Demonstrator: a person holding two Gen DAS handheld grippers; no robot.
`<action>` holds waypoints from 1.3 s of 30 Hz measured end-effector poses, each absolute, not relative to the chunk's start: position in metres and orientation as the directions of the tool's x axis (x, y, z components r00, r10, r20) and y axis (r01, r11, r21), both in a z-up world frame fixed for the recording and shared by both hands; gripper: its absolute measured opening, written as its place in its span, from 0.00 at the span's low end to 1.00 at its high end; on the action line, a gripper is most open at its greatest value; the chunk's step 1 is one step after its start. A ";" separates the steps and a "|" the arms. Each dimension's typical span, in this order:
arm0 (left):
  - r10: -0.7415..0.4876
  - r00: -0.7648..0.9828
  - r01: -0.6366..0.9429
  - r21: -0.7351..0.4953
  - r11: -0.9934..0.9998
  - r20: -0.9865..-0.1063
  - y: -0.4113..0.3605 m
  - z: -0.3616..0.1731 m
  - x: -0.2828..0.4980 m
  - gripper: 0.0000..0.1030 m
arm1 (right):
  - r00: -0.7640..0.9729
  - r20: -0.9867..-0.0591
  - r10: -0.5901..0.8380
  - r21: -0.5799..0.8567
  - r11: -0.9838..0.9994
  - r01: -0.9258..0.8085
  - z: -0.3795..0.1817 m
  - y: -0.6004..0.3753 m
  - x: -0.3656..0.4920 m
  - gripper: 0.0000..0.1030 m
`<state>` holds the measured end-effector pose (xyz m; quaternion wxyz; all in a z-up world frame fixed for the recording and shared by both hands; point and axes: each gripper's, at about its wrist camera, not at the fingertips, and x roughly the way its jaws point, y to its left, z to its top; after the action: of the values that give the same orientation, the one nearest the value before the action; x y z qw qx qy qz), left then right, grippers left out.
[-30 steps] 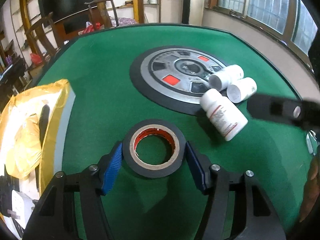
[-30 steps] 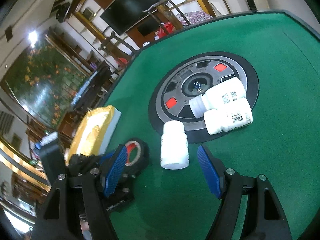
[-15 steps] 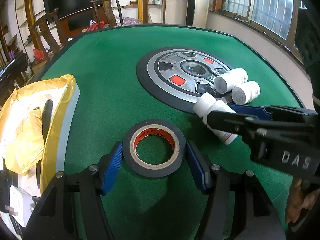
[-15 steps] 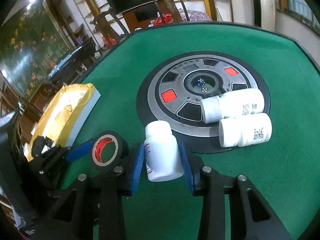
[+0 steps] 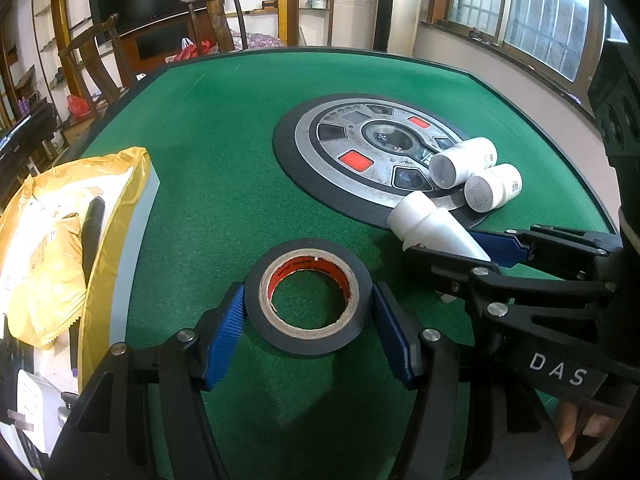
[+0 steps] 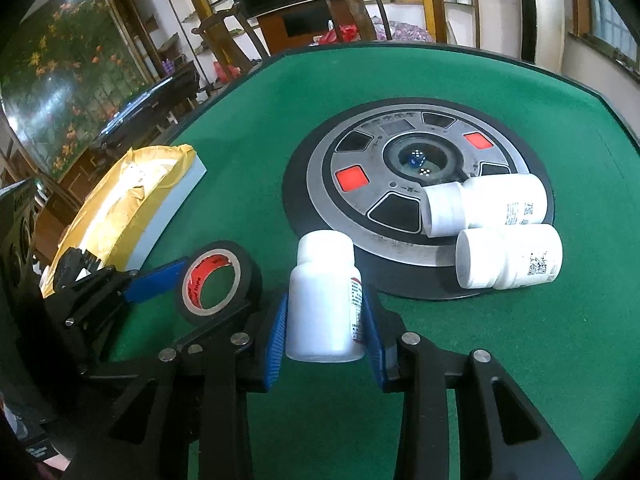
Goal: Organize rigid objects
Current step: 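Lift the tape roll with the left gripper while the right gripper lifts the bottle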
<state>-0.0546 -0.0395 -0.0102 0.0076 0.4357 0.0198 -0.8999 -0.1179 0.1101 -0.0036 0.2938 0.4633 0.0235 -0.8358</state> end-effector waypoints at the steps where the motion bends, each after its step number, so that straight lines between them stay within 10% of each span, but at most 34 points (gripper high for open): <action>1: 0.000 -0.619 0.030 -0.023 -0.999 -0.785 -0.039 -0.010 -0.055 0.60 | -0.395 -0.788 -0.473 0.238 -0.825 0.512 -0.004 0.110 -0.118 0.30; 39: -0.072 -0.716 0.041 0.061 -0.997 -0.695 -0.030 0.009 -0.043 0.59 | -0.460 -0.721 -0.518 0.306 -0.834 0.460 0.009 0.130 -0.112 0.30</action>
<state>-0.0427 -0.0295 0.0089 0.0304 0.3758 -0.0209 -0.9260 -0.1117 0.1301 0.0089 0.2865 0.4336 -0.0337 -0.8537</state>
